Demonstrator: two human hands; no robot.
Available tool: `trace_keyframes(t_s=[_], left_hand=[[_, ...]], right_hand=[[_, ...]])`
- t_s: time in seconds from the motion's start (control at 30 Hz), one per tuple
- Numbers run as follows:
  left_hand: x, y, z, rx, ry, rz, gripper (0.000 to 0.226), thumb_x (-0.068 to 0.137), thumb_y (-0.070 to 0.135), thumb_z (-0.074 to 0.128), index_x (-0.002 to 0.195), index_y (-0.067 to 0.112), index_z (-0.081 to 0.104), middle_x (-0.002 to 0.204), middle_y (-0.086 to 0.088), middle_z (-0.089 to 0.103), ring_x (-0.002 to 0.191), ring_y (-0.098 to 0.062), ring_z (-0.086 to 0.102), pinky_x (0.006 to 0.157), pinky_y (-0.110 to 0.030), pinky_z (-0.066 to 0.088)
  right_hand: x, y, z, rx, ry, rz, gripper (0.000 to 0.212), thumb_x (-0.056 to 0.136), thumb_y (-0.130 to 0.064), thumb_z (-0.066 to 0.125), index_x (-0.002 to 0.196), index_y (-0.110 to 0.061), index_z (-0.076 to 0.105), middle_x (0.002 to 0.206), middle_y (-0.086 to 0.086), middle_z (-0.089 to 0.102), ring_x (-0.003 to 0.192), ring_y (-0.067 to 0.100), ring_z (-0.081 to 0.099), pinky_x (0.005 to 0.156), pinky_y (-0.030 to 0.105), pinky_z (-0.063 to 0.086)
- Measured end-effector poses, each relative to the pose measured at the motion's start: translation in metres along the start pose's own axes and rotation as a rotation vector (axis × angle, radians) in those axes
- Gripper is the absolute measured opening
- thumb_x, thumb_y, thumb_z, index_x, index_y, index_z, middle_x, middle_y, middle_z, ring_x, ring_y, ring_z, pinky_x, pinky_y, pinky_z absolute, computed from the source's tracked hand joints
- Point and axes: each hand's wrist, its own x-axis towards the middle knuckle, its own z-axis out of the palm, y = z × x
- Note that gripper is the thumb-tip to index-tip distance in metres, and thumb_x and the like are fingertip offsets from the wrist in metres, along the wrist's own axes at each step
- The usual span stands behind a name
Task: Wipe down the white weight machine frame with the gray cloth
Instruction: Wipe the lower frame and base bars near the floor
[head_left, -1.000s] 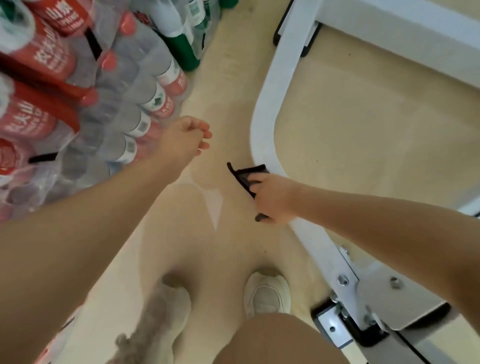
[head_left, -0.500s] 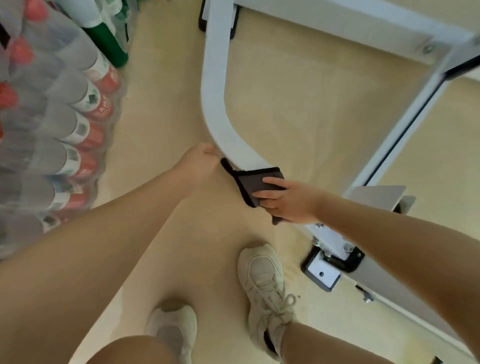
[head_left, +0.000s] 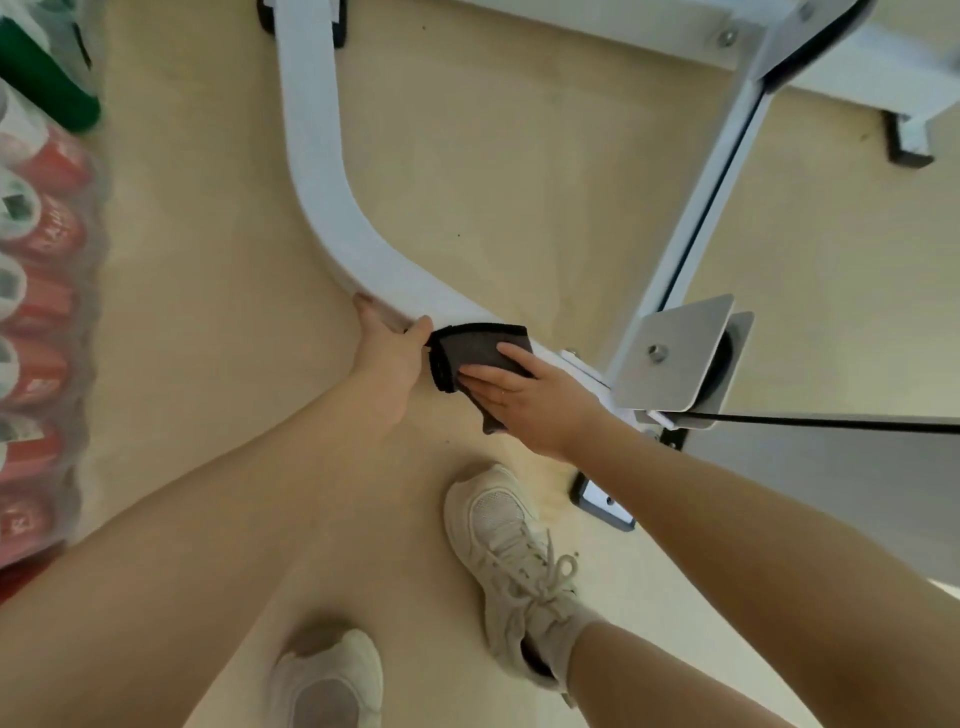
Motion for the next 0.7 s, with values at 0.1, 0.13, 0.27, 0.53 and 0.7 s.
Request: trace_keyframes(t_s=[0.1,0.13,0.27,0.53,0.7], left_hand=[[0.002,-0.002,-0.001,0.032,-0.002,-0.025,0.081,0.091,0.027,0.053,0.146,0.034,-0.005,0.141,-0.006,0.041,0.123,-0.030,0.045,0.104,-0.046,0.037],[0.002,-0.002,0.000,0.023,-0.006,-0.041,0.081,0.091,0.027,0.053,0.145,0.036,-0.007,0.142,-0.006,0.041,0.124,-0.030,0.044,0.105,-0.047,0.036],[0.003,0.000,0.003,0.015,0.029,-0.087,0.081,0.091,0.029,0.053,0.145,0.040,-0.007,0.138,-0.006,0.043,0.121,-0.028,0.046,0.104,-0.047,0.037],[-0.008,0.005,0.016,-0.045,0.104,-0.218,0.047,0.095,0.031,0.043,0.136,0.013,0.033,0.129,-0.013,0.050,0.106,-0.027,0.052,0.081,-0.034,0.047],[-0.028,0.003,0.033,-0.016,-0.077,-0.209,0.044,0.096,0.029,0.040,0.137,0.015,0.033,0.110,-0.010,0.056,0.080,-0.021,0.055,0.064,-0.028,0.043]], right_hand=[[-0.023,-0.011,0.003,0.125,0.034,0.136,0.047,0.077,-0.056,0.062,0.118,-0.033,0.063,0.125,-0.021,0.057,0.123,-0.001,0.047,0.102,0.028,0.041],[-0.031,-0.012,0.001,0.182,0.026,0.179,0.049,0.073,-0.050,0.068,0.118,-0.032,0.063,0.125,-0.019,0.058,0.122,0.003,0.050,0.099,0.029,0.043],[-0.040,-0.011,-0.007,0.364,0.036,0.373,0.057,0.085,-0.031,0.055,0.140,-0.024,0.039,0.149,-0.004,0.031,0.135,0.021,0.036,0.106,0.036,0.037],[-0.036,-0.033,-0.008,0.749,-0.130,0.785,0.058,0.101,-0.034,0.025,0.148,-0.019,-0.006,0.157,0.000,-0.010,0.144,0.017,-0.007,0.114,0.030,0.003],[-0.035,-0.045,-0.022,0.802,-0.220,0.895,0.055,0.102,-0.034,0.022,0.149,-0.014,0.002,0.157,0.005,-0.004,0.144,0.020,-0.002,0.115,0.033,0.001]])
